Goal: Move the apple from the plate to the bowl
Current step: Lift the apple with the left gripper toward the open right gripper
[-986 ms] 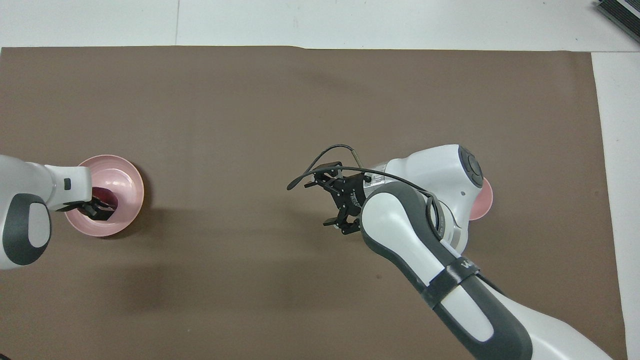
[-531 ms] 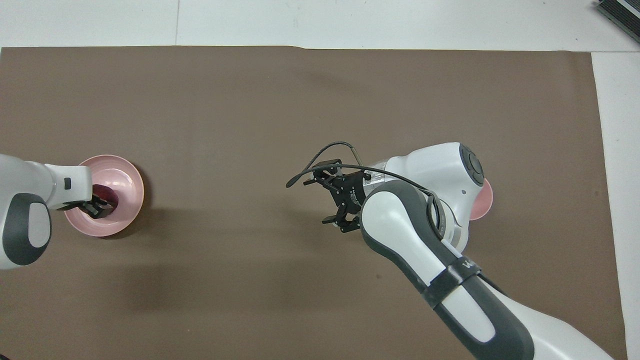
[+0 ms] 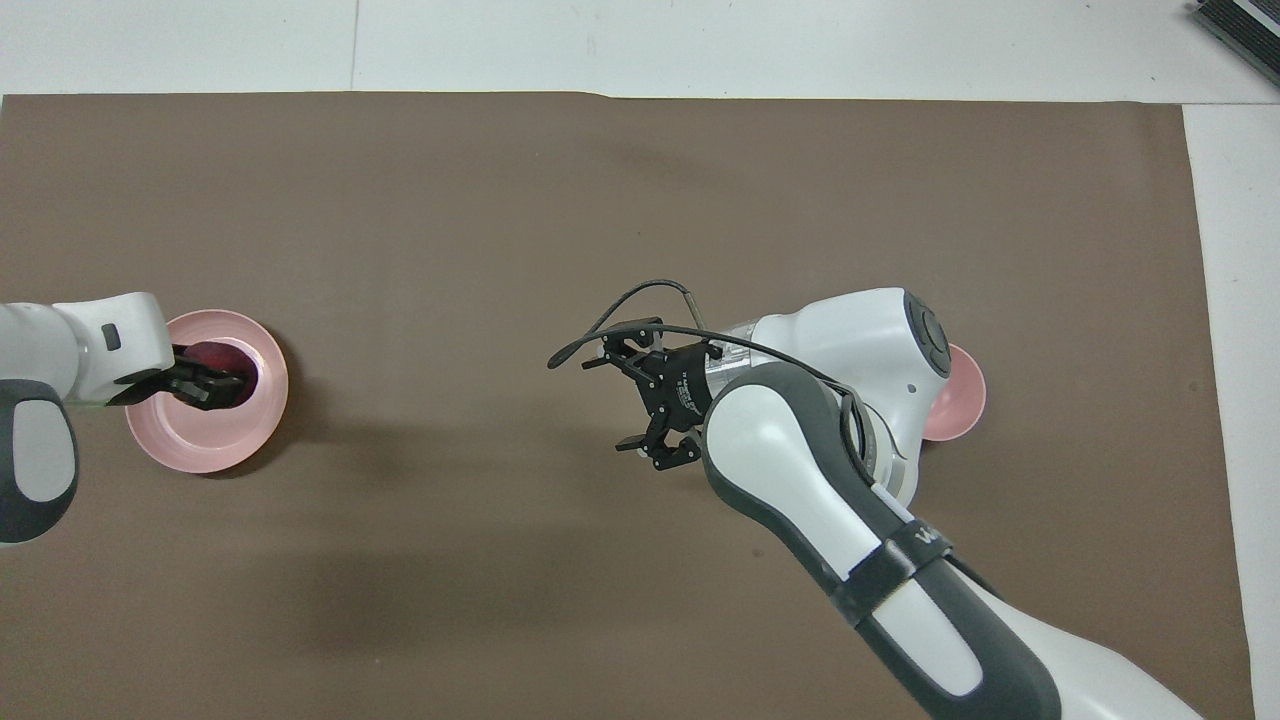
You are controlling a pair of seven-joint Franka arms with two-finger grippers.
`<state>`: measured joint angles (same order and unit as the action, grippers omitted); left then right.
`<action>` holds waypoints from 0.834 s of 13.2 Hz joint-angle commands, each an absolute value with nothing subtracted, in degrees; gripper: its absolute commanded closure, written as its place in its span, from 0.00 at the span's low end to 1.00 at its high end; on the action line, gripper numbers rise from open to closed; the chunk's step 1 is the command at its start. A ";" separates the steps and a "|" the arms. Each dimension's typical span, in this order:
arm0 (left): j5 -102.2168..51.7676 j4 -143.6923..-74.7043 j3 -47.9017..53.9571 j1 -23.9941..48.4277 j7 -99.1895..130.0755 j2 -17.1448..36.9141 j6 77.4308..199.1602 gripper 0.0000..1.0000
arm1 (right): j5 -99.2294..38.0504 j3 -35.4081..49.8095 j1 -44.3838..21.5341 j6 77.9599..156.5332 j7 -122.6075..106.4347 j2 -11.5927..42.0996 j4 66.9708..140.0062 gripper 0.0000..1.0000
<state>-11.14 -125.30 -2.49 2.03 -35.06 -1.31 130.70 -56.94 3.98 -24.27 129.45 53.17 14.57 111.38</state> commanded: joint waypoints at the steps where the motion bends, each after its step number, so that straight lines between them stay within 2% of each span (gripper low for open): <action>1: -18.61 -124.54 -3.08 7.01 -28.94 -1.50 130.33 1.00 | -58.18 4.22 -24.26 130.61 54.05 15.29 110.39 0.00; 11: -46.91 -124.01 -2.99 23.10 -8.71 -1.58 136.13 1.00 | -58.53 4.22 -25.14 130.96 53.44 15.29 110.04 0.00</action>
<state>-43.50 -123.86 -2.04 20.15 -10.52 -1.24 134.14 -57.21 4.04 -24.85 129.51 53.18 14.69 110.96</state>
